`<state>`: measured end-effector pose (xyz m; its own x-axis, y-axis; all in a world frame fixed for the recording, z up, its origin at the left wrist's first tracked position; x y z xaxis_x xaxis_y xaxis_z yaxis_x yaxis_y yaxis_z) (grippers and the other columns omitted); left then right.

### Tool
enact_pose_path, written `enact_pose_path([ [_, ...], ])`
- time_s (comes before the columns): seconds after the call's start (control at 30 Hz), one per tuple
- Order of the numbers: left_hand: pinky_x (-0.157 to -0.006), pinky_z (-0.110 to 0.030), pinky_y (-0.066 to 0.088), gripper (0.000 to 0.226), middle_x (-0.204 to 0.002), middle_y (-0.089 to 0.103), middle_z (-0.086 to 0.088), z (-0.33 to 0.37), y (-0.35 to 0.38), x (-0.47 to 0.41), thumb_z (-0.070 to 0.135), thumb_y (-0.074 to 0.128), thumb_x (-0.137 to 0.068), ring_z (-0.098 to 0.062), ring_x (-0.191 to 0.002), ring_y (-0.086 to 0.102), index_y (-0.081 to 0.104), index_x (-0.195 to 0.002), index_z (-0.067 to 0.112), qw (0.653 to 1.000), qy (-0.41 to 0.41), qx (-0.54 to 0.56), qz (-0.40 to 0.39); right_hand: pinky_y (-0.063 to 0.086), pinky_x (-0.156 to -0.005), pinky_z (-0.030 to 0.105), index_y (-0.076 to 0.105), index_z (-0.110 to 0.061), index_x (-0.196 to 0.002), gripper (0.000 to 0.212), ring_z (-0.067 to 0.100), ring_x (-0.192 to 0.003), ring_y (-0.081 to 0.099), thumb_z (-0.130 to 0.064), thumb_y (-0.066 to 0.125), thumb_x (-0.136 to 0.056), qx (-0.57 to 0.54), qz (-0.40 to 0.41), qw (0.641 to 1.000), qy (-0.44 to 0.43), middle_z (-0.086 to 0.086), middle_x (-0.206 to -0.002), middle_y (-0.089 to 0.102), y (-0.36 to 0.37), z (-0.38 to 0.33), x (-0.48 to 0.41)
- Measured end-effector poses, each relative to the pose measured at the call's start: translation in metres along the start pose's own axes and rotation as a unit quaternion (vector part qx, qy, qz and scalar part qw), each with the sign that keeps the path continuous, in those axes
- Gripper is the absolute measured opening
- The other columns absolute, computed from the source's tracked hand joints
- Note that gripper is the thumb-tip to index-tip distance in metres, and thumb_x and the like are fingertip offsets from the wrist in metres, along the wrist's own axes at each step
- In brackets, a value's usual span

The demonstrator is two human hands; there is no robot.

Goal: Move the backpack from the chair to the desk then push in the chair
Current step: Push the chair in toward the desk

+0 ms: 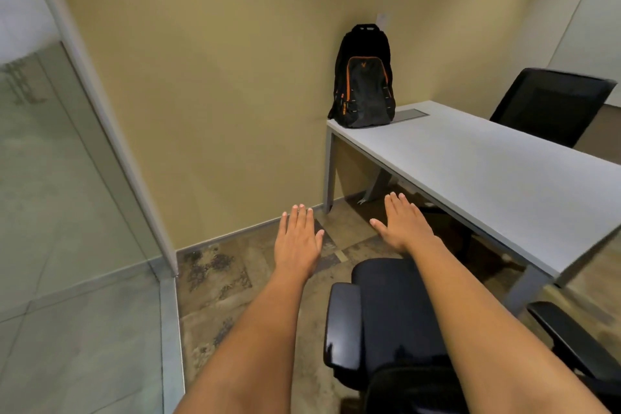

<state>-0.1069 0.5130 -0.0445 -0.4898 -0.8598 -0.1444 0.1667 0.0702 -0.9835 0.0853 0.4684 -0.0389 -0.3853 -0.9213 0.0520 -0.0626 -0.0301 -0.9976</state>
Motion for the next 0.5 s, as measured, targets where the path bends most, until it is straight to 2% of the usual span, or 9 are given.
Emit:
enact_pose_path([
  [0.5,-0.118,-0.037,-0.004,0.057,-0.160,0.005,-0.011,0.135,-0.054,0.056,0.037,0.017,-0.102,-0.022,-0.147,-0.001,0.007,-0.151,0.008,0.999,0.005,-0.004,0.044,0.004,-0.121,0.039,0.000,-0.006,-0.152,0.070,0.025,-0.148,-0.004,-0.045,0.027,-0.100,-0.018,0.014,1.000,0.012,0.011,-0.161,-0.003,-0.044,0.134,0.117],
])
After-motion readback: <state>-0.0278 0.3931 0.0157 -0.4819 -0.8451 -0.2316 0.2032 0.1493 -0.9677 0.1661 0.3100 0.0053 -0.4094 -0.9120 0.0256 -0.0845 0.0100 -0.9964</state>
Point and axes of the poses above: each hand's wrist, its own x-axis away from the middle knuckle, its own y-axis out of the palm, z = x × y, the point moved 8 cm from there along -x, towards the middle knuckle
